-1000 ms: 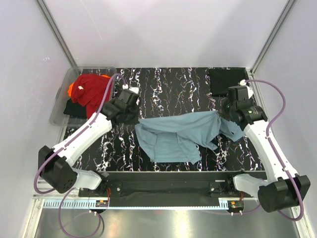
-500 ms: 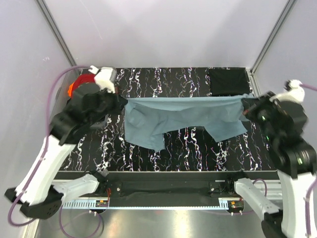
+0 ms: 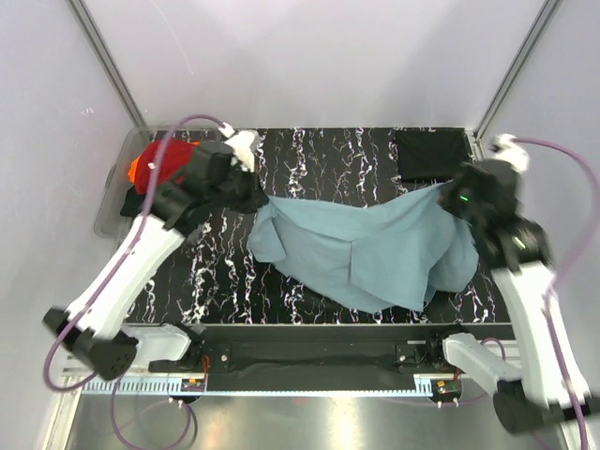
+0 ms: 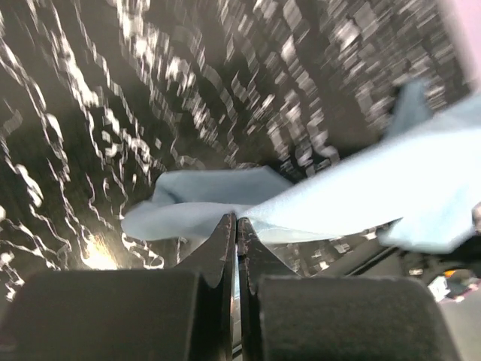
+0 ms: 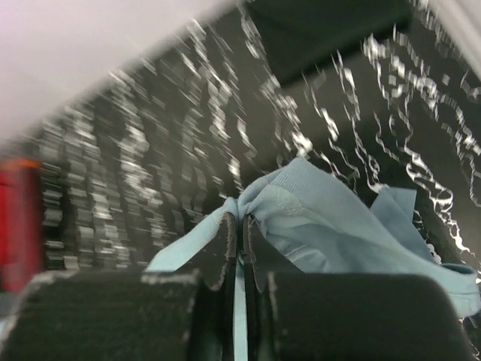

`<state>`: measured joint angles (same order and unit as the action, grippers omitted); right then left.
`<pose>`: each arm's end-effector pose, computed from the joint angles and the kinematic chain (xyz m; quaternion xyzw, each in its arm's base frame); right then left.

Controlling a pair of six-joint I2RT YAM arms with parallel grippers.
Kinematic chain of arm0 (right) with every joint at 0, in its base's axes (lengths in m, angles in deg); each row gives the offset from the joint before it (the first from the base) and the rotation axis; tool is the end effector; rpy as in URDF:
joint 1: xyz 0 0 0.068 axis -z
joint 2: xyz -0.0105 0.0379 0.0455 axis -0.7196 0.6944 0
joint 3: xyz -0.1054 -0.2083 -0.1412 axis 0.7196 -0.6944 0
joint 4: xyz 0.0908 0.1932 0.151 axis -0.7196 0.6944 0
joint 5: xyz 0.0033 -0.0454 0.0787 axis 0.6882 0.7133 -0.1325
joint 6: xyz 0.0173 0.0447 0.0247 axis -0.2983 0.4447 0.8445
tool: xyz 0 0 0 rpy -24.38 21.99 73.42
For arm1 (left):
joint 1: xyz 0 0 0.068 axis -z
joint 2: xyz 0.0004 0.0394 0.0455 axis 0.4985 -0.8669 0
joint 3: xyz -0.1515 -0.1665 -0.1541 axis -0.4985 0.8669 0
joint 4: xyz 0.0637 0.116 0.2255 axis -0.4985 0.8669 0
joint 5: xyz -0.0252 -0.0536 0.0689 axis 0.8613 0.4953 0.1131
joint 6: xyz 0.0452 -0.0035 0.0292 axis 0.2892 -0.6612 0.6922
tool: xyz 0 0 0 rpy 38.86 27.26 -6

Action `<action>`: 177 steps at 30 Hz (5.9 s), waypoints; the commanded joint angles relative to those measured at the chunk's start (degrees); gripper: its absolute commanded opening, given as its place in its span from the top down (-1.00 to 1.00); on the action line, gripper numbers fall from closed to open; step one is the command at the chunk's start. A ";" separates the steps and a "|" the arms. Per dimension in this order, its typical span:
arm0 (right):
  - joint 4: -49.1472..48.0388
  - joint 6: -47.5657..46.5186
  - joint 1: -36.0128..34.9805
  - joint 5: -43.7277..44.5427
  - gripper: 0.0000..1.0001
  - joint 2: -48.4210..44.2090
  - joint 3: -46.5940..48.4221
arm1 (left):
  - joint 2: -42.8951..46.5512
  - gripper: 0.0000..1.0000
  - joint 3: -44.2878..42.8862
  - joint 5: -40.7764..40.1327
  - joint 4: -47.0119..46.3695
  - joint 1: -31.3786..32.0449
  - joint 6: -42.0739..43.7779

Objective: Fold and stack the t-shirts
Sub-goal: Flatten the tshirt out

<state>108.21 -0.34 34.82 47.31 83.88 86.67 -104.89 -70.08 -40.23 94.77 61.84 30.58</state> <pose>0.1489 0.0196 0.4386 0.2075 0.8033 0.0839 0.5520 0.2012 -0.1295 0.4211 0.1309 0.8686 -0.2394 0.4137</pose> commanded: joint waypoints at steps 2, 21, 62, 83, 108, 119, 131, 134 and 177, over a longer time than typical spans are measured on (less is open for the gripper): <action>-9.98 -2.73 0.04 0.16 0.87 16.34 -5.37 | -14.89 1.00 2.16 4.06 -3.16 -2.15 1.93; 5.35 8.20 4.61 3.48 -0.03 46.20 16.79 | -31.67 -0.18 -11.67 -14.49 -3.59 -3.73 2.38; 8.03 29.70 5.93 -9.51 -0.04 23.69 -29.11 | -1.94 -0.27 24.13 4.59 -15.82 -3.56 -2.10; -0.06 33.56 6.02 -12.67 0.35 23.16 -33.94 | -0.27 -0.21 30.63 2.39 -16.26 -4.61 -8.60; -7.00 26.10 6.10 -22.08 1.00 12.80 -36.32 | -4.13 0.15 43.99 4.60 -30.84 -4.79 -16.96; -7.88 23.11 6.02 -22.34 1.00 8.92 -33.51 | -10.89 0.02 44.09 2.92 -34.63 -4.87 -16.26; -10.34 19.86 6.02 -24.98 1.00 7.16 -31.84 | -12.22 0.96 40.22 4.59 -33.49 -3.38 -14.94; -10.34 20.73 6.02 -24.28 1.00 6.55 -31.84 | -12.22 1.00 38.64 5.73 -32.09 -3.29 -14.59; 15.85 13.70 21.92 -10.39 1.00 1.18 52.97 | 17.05 1.00 -23.94 -22.05 -3.78 -4.70 1.41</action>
<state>121.21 12.64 56.68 33.48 82.98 137.73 -87.78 -94.10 -67.44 93.44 57.36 33.05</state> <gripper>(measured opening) 0.011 0.016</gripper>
